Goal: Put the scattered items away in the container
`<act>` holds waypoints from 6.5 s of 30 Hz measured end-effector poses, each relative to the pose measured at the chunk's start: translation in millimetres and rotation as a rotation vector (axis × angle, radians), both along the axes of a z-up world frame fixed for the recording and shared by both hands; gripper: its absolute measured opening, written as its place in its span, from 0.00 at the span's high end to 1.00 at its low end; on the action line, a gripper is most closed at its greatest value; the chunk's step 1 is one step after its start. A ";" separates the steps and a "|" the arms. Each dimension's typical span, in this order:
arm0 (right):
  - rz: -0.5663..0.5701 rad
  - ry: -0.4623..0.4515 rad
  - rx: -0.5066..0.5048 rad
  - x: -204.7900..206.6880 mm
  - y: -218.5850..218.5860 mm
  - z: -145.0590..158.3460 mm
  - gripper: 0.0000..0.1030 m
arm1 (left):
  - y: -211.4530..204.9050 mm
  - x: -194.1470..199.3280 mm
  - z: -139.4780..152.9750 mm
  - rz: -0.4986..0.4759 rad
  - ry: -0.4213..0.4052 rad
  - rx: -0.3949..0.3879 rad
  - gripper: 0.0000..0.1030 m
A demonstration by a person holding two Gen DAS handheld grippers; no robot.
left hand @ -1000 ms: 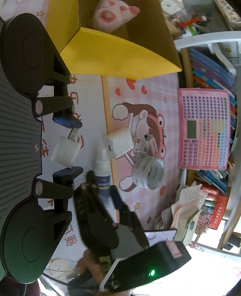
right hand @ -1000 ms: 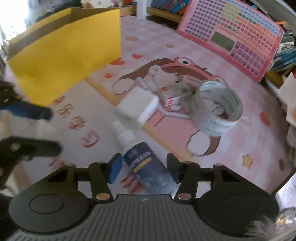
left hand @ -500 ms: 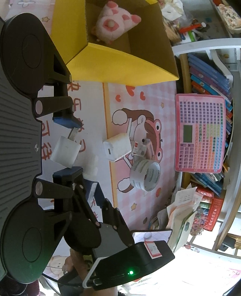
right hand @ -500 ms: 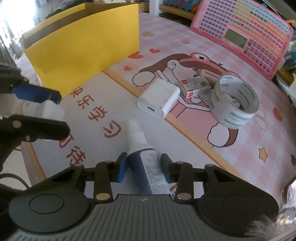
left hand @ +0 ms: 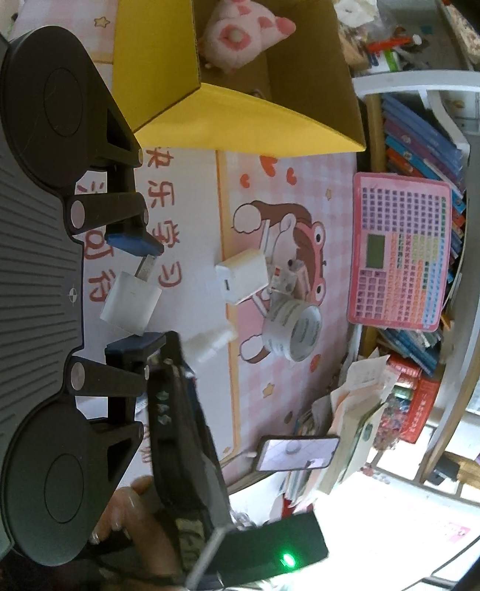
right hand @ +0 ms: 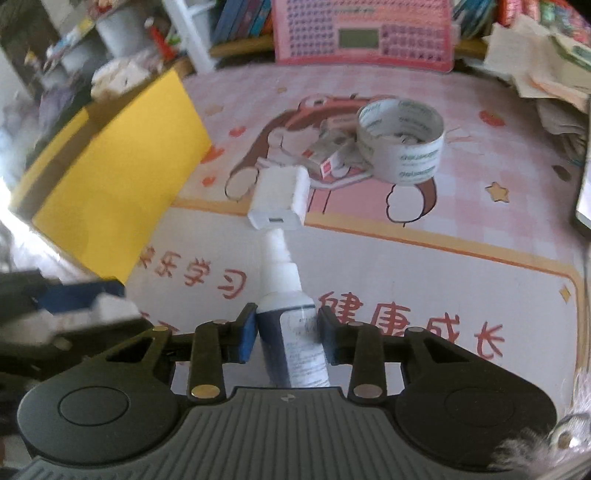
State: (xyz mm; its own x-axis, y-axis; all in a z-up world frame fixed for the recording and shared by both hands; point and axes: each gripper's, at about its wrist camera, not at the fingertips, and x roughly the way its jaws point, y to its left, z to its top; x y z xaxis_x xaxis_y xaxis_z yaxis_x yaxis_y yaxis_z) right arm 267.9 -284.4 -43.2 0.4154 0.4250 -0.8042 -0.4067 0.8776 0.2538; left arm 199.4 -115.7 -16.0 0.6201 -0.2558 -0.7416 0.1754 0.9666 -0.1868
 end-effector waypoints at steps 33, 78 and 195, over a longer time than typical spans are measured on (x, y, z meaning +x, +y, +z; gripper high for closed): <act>-0.128 -0.190 -0.045 -158.9 84.1 42.2 0.70 | 99.1 -105.2 14.3 -0.112 -0.054 -0.058 0.58; 0.125 -0.259 -0.074 -220.0 225.8 64.4 0.70 | 229.7 -172.7 28.6 0.085 -0.151 -0.104 0.58; -0.044 -0.272 -0.174 -218.9 211.0 49.8 0.33 | 220.6 -169.5 21.1 0.116 -0.074 0.088 0.24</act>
State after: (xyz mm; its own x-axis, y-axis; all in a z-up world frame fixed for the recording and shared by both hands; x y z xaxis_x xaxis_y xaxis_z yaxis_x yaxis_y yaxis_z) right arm 49.0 -73.3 6.7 0.6397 0.2682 -0.7204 -0.4001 0.9163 -0.0142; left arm 29.9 104.9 5.1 0.6954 -0.1156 -0.7093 0.0721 0.9932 -0.0912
